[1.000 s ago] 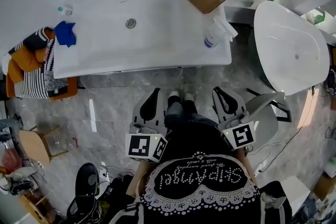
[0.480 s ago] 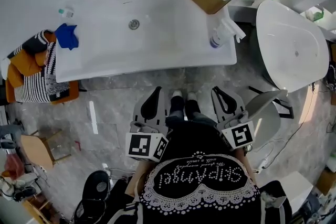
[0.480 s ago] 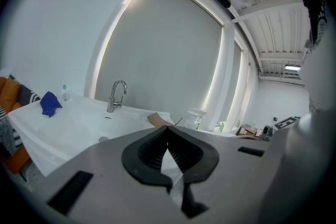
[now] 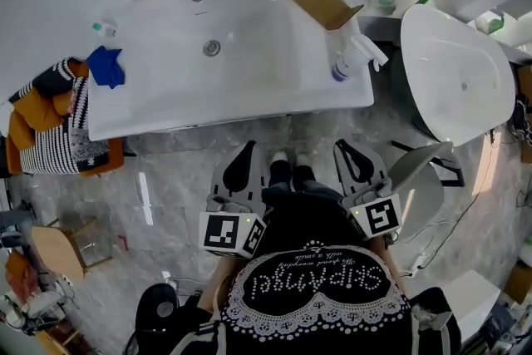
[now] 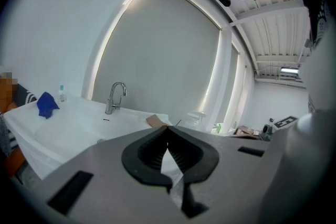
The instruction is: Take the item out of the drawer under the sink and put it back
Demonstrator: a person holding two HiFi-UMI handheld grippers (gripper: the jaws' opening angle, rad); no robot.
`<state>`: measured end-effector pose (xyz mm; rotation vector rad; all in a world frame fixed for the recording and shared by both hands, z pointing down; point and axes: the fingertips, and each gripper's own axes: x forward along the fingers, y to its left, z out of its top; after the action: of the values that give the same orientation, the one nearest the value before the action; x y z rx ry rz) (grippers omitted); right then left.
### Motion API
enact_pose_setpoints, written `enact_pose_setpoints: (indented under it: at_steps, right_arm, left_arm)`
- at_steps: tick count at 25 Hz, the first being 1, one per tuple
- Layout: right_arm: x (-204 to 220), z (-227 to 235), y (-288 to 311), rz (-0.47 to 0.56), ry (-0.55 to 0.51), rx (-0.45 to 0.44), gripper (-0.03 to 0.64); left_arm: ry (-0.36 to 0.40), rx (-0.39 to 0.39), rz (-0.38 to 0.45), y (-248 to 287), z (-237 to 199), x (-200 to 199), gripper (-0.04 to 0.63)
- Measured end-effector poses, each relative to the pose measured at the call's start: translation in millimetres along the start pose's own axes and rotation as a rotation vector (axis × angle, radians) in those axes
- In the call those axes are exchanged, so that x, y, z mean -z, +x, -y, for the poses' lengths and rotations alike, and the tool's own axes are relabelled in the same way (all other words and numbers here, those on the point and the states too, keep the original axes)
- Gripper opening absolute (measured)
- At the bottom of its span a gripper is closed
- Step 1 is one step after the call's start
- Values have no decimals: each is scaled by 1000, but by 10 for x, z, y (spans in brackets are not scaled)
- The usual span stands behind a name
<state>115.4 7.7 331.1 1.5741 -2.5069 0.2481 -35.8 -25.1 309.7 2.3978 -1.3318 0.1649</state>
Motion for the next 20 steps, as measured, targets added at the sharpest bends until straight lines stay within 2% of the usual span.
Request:
enact_pose_setpoints:
  at_steps: [11, 20]
  right_arm:
    - [-58, -119, 81, 24, -18, 34, 26]
    - [-46, -176, 101, 20, -17, 98, 25]
  left_arm:
    - [19, 29, 19, -26, -163, -60, 5]
    - [26, 79, 14, 11, -217, -74, 5]
